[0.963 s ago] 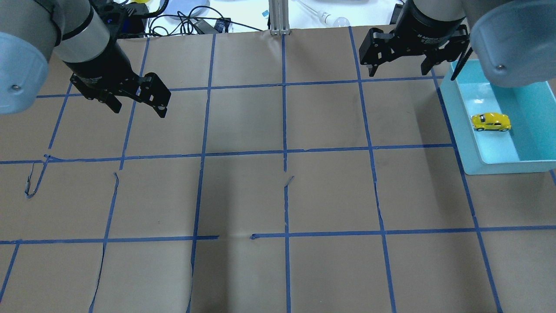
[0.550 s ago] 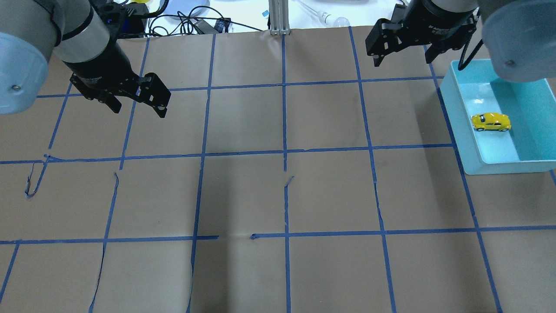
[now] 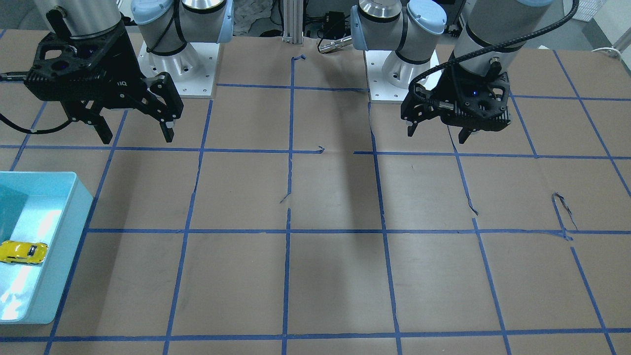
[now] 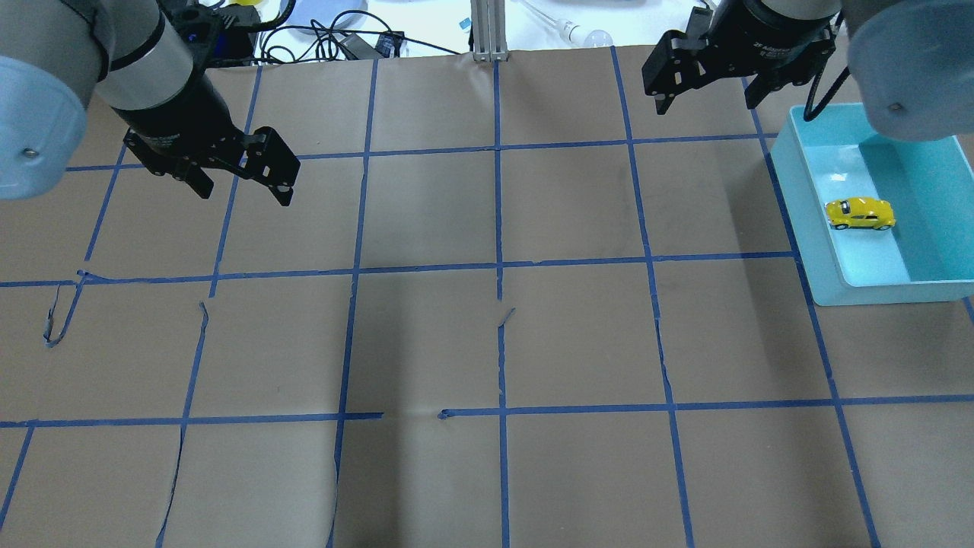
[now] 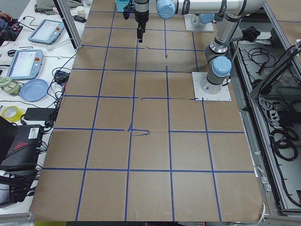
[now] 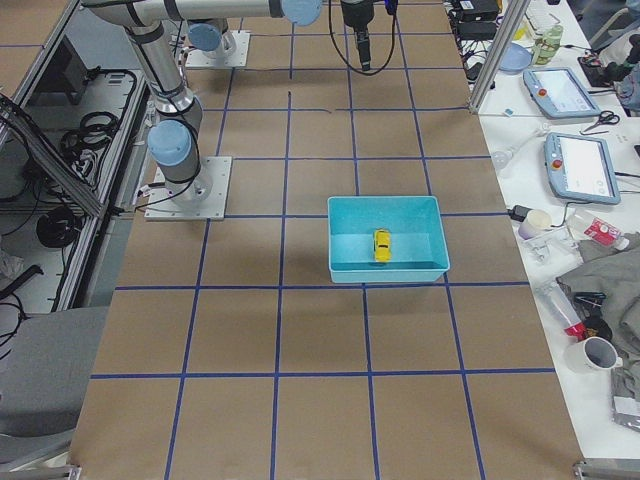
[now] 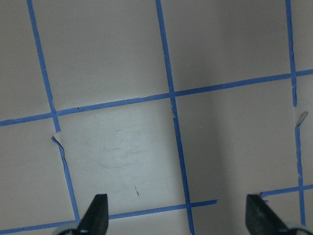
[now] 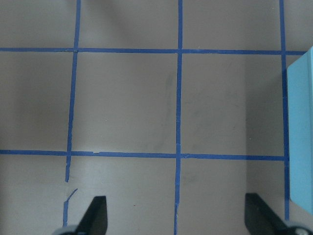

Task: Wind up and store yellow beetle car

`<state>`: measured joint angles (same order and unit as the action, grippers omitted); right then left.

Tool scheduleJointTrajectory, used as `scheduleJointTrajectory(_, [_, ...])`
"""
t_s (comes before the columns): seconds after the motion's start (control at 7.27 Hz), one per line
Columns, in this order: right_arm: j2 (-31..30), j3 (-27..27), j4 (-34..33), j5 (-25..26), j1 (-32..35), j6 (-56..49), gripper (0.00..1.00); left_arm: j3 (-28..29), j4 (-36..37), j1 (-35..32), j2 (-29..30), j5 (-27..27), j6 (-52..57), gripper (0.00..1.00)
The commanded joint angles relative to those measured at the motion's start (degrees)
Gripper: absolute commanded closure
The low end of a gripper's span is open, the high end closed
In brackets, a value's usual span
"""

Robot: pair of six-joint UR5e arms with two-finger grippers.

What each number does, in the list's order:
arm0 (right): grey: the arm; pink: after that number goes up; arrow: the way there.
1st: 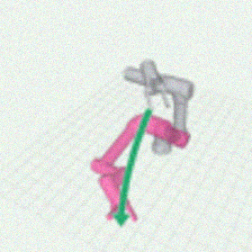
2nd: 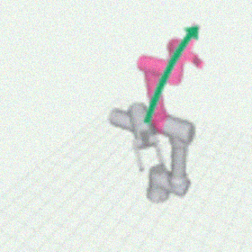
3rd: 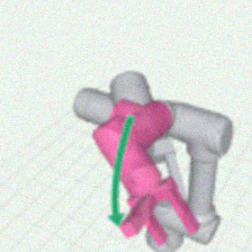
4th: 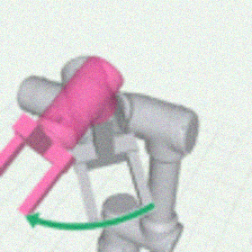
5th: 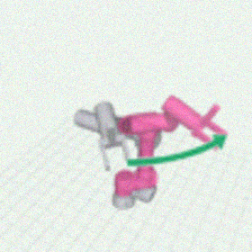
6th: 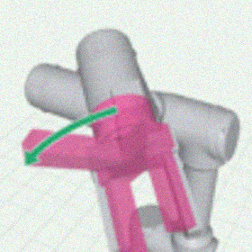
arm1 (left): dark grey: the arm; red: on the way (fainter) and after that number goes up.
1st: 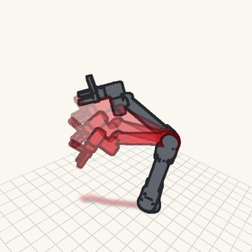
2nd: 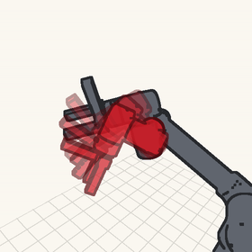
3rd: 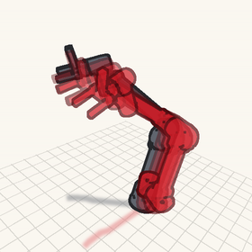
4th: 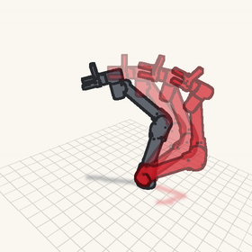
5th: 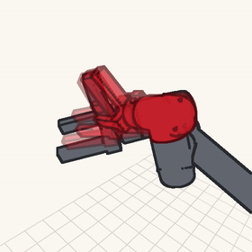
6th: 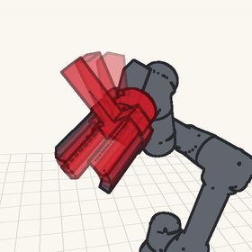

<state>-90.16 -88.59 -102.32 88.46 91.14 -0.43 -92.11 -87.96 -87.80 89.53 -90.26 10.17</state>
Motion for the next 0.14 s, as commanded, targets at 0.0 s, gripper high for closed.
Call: scheduleJointTrajectory(0.0, [0.07,0.17,-0.34,0.13,-0.35,-0.18,0.00,0.00,-0.02,0.00,0.03,0.00,-0.15,0.00])
